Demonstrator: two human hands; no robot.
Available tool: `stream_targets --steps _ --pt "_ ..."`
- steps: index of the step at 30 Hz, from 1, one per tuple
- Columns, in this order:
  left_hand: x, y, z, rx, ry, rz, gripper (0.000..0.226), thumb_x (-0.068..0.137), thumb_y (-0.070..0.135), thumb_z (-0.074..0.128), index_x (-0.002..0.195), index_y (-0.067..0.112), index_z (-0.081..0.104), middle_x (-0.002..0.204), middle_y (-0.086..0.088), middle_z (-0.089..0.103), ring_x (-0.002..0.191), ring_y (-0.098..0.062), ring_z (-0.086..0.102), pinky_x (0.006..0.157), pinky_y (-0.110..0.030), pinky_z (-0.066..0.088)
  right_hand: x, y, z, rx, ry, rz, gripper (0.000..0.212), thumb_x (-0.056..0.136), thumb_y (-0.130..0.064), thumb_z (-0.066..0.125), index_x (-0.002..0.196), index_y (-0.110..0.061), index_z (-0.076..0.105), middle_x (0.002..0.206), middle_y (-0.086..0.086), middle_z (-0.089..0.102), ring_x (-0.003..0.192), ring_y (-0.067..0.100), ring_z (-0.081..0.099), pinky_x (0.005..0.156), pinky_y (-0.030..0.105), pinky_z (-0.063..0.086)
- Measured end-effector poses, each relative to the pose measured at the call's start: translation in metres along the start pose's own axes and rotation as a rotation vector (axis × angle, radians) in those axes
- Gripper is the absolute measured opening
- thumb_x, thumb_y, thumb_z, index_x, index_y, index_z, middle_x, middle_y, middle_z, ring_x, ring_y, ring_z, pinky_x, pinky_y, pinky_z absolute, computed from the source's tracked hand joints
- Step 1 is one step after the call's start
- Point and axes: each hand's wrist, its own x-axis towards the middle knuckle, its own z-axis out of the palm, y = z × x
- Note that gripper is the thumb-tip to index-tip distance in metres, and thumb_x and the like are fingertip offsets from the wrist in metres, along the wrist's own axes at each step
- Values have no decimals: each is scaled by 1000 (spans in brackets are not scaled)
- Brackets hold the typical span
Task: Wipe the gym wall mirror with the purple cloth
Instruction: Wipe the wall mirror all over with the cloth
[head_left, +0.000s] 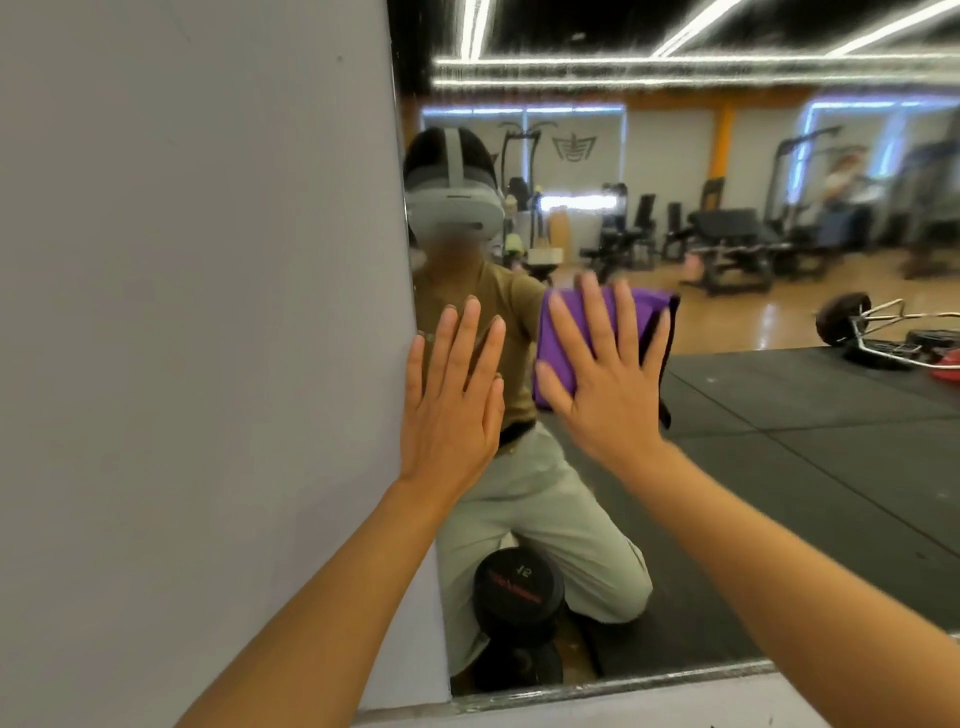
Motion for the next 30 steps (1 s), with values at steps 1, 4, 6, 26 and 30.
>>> stream_targets --steps 1,4,6,26,30 --pt "0 1 0 -4 4 -4 55 104 22 43 157 11 32 166 -14 21 154 -30 14 126 -44 1 24 5 -6 -8 23 16 62 106 -55 23 159 -23 27 165 10 20 152 37 19 119 66 12" --pt "1 4 1 -32 21 -21 55 103 23 41 157 10 32 165 -14 22 154 -31 15 126 -44 1 58 12 -11 -44 71 48 61 106 -53 27 158 -23 29 164 11 26 152 37 21 119 66 13" --pt "2 7 2 -58 26 -16 55 103 24 40 156 9 32 165 -14 22 154 -32 16 126 -45 2 48 10 -8 -59 105 70 60 106 -52 30 158 -23 31 164 11 27 152 36 20 119 66 14" --pt "4 27 15 36 8 -97 65 101 34 46 159 9 27 166 -18 15 153 -39 12 124 -53 -1 -32 36 2 -27 -21 -89 62 104 -58 27 159 -32 18 166 7 15 153 33 16 121 62 3" --pt "20 42 14 4 8 -93 64 100 28 50 158 9 30 165 -17 19 154 -34 12 125 -48 -1 12 42 -7 0 52 -9 61 105 -54 32 158 -25 25 165 10 16 153 35 18 121 62 6"
